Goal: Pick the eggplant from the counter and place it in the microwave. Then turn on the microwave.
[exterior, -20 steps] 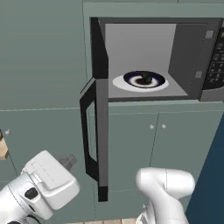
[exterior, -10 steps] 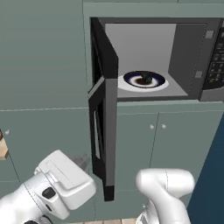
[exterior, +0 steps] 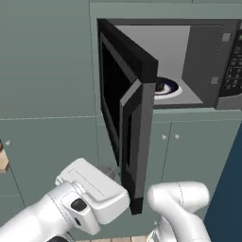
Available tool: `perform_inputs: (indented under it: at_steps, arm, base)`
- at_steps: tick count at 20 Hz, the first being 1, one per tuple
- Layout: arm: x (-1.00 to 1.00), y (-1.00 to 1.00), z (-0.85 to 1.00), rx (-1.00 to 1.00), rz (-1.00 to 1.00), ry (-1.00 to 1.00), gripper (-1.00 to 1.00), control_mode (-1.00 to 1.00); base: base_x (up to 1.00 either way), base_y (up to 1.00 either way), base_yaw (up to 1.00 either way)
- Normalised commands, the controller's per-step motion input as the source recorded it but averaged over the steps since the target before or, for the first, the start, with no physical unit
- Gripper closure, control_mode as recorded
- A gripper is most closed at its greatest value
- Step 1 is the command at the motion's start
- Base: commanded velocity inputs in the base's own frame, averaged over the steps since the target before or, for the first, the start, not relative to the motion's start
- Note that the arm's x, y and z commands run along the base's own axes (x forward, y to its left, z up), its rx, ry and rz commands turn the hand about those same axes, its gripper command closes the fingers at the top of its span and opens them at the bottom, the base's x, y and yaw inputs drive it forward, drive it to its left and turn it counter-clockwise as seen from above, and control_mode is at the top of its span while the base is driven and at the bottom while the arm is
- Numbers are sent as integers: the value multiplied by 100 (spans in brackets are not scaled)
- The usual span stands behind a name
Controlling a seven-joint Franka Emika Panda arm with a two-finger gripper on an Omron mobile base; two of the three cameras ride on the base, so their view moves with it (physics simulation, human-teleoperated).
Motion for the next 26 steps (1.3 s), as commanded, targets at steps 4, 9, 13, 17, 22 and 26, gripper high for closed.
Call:
perform_inputs:
  at_steps: [4, 9, 13, 17, 22, 26]
  arm:
    - [-3, -46, 26, 8, 0, 1, 100, -100]
    - [0, -49, 24, 9, 0, 4, 100, -100]
    - [0, -49, 16, 9, 0, 5, 100, -100]
    - [0, -46, 2, 8, 1, 4, 100, -100]
    - [5, -45, 0, 7, 4, 1, 100, -100]
    - [18, -44, 3, 5, 10, 1, 100, -100]
  base:
    - [0, 0, 0]
    - [0, 0, 0]
    - [0, 0, 0]
    - [0, 0, 0]
    - [0, 0, 0]
    - [0, 0, 0]
